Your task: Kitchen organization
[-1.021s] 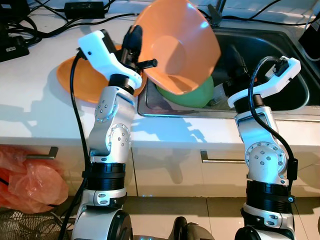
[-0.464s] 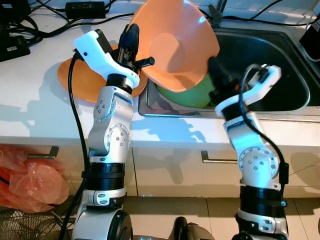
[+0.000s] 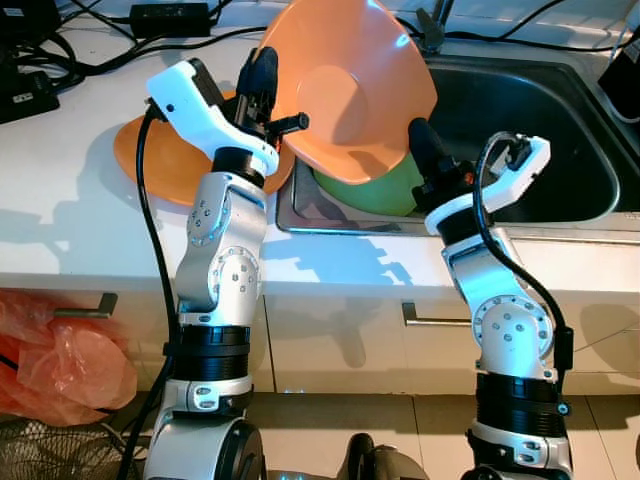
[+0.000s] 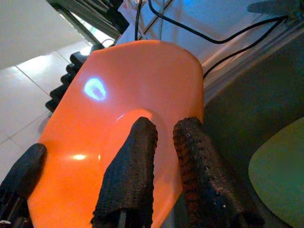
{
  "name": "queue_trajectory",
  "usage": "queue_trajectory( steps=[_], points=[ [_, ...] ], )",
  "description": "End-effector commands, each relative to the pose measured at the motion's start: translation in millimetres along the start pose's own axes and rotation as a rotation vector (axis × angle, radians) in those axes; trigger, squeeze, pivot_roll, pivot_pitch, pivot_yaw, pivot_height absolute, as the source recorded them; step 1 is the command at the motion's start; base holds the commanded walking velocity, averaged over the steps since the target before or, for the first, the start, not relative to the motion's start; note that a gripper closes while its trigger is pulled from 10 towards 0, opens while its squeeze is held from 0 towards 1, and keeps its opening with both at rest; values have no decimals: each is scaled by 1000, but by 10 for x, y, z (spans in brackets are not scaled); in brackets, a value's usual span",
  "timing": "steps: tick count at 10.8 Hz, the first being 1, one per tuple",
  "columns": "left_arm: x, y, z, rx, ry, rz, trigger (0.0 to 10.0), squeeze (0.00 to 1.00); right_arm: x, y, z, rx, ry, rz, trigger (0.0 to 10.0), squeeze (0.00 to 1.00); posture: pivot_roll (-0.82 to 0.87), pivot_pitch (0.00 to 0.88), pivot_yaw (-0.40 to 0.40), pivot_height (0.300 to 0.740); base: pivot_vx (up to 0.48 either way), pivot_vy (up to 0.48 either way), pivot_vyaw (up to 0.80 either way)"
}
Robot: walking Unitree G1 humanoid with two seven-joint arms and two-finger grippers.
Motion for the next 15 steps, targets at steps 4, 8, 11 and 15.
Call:
queue_trajectory(
  steps=[4, 8, 11, 15],
  points=[
    [21, 13, 185, -50, -62, 41, 10000, 0, -25, 20, 177, -10, -118, 7, 10000, 0, 141, 177, -54, 740, 0, 0, 0],
    [20, -11, 187, -48, -67, 27, 10000, 0, -25, -31, 140, 7, -102, -6, 10000, 0, 144, 173, -51, 740, 0, 0, 0],
    [18, -12, 173, -43, -62, 27, 10000, 0, -13, 27, 114, 47, -89, 26, 10000, 0, 141, 169, -51, 740, 0, 0, 0],
    [17, -20, 162, -40, -54, 26, 10000, 0, -11, 94, 154, 51, -108, 56, 10000, 1000, 138, 168, -52, 740, 0, 0, 0]
  ],
)
Point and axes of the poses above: a point about 5 cm out from each wrist's last joint towards the gripper, its own x axis pointing out of the wrist towards the gripper, its own y axis along the axis of the wrist's last joint, z = x × y, the point moved 2 cm from there along x, pointing out of the wrist towards the gripper, and after that the axes turned 15 degrees about -x, right-handed, at the moved point
